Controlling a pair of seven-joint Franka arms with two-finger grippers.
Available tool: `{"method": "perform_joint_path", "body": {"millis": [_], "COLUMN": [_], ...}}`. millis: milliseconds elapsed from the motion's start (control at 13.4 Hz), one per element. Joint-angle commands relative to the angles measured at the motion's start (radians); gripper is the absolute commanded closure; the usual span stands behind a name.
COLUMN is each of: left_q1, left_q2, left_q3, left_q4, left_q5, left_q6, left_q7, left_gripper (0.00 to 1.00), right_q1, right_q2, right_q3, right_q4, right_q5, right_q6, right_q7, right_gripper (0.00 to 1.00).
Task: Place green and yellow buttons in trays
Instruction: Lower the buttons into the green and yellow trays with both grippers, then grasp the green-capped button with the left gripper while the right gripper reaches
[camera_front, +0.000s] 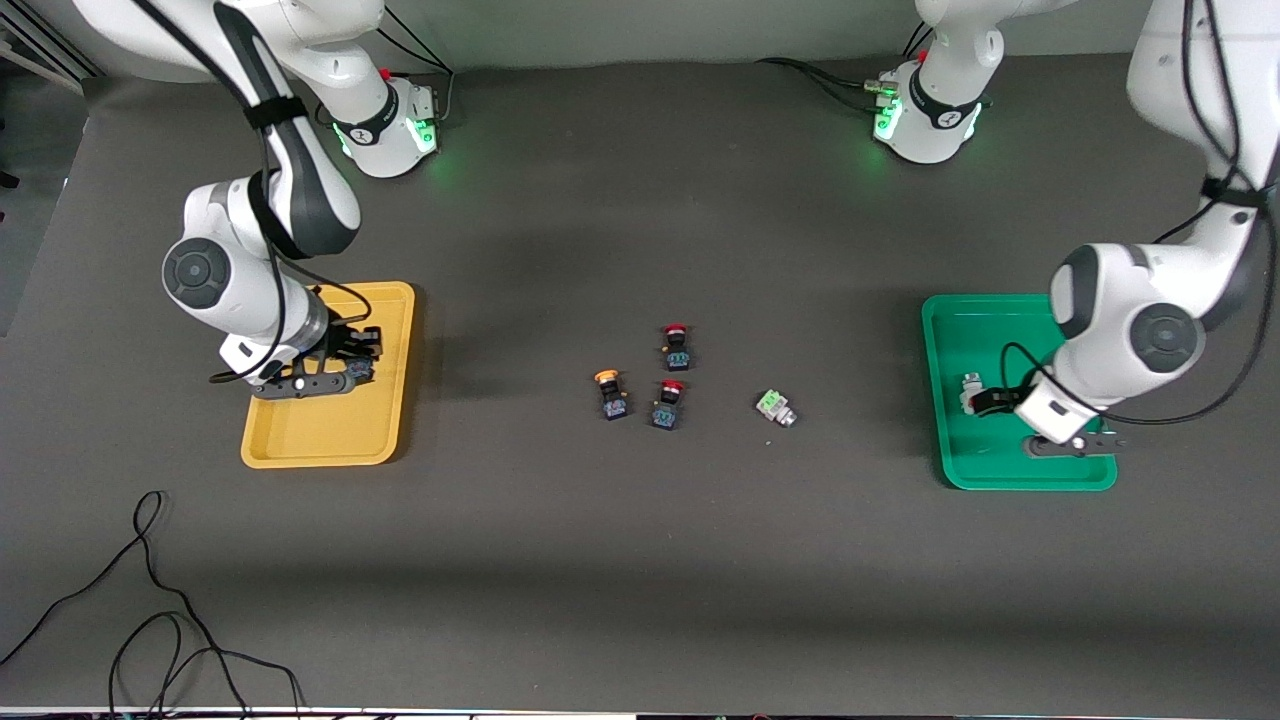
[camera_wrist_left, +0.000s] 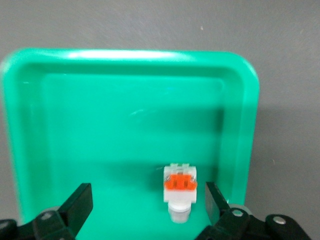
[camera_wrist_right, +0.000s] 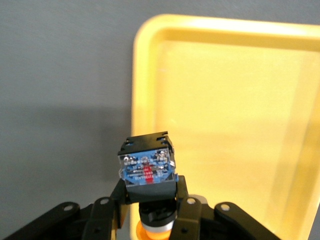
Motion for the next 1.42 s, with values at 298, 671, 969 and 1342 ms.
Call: {"method": "perform_joint_path", "body": {"millis": [298, 671, 969, 1342], "left_q1": [-0.037, -0.209, -0.361, -0.504], "left_q2": [-0.018, 0.007, 0.060, 0.111], "left_q3": [-0.034, -0.042, -0.042, -0.041], "left_q4": [0.340, 0.337, 0.339, 0.331], "left_q5": [-0.107, -0.126, -0.129, -0.127], "left_q6": [-0.402, -0.380, -0.320, -0.211], "left_q7": [0.001, -0.329, -0.733, -1.145], "left_gripper": [0.00, 0.00, 0.00, 0.00], "right_q1": [-0.015, -0.016, -0.013, -0.010], "right_q2": [0.163, 0.191, 0.116, 0.010], "right_q3": [-0.061, -0.062, -0.058, -0.007], "right_q4": [-0.061, -0.061, -0.053, 0.123], "right_q5": [0.023, 0.081, 0.069, 0.062], "right_q6": [0.253, 0.259, 0.184, -0.137], "right_q7": [-0.102, -0.045, -0.047, -0.002], "right_gripper": [1.00, 1.00, 0.00, 0.00]}}
